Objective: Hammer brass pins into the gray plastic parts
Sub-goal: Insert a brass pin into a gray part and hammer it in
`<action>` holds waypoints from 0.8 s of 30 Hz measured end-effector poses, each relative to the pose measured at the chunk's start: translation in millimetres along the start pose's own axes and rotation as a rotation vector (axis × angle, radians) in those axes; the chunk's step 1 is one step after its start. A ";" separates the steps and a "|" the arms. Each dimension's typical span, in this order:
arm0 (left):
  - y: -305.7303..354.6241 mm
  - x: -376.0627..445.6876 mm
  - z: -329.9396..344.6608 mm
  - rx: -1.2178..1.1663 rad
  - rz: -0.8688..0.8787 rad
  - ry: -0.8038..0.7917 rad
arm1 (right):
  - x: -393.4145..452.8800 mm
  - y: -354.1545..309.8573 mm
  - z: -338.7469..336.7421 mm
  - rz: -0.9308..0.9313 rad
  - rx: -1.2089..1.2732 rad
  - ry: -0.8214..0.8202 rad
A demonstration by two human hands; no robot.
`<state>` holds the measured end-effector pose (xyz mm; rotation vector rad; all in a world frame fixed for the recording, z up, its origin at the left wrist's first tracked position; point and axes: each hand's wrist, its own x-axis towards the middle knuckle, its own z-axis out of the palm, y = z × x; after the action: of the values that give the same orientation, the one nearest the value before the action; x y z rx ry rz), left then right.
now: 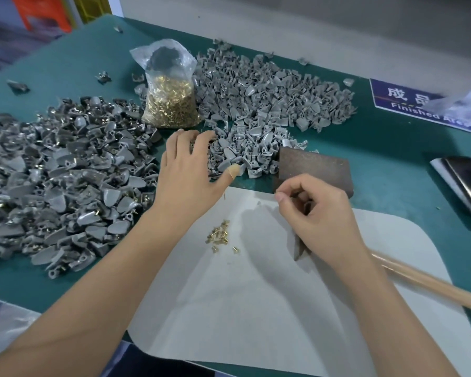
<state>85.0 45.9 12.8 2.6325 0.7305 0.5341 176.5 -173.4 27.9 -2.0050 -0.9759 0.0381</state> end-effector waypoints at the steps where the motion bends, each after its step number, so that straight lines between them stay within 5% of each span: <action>1: -0.2 2.5 1.6 -0.006 -0.013 -0.033 | 0.0 -0.2 0.5 -0.002 -0.005 -0.003; 10: 0.3 26.6 15.8 0.009 0.041 -0.157 | 0.6 -1.6 2.1 0.011 -0.017 -0.019; 17: 28.1 73.2 7.6 -0.033 0.311 -0.187 | 1.8 -7.1 -0.8 -0.013 -0.006 0.021; 20: 68.0 101.6 2.5 -0.174 0.516 -0.406 | 2.8 -9.1 -4.5 -0.016 0.068 0.107; 24: 118.5 125.5 5.9 -0.474 0.415 -0.795 | 3.9 -5.1 -13.9 0.047 0.108 0.196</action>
<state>236.4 18.0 91.0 2.2382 -0.1749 -0.2379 181.3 -179.0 41.3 -1.8923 -0.7853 -0.0772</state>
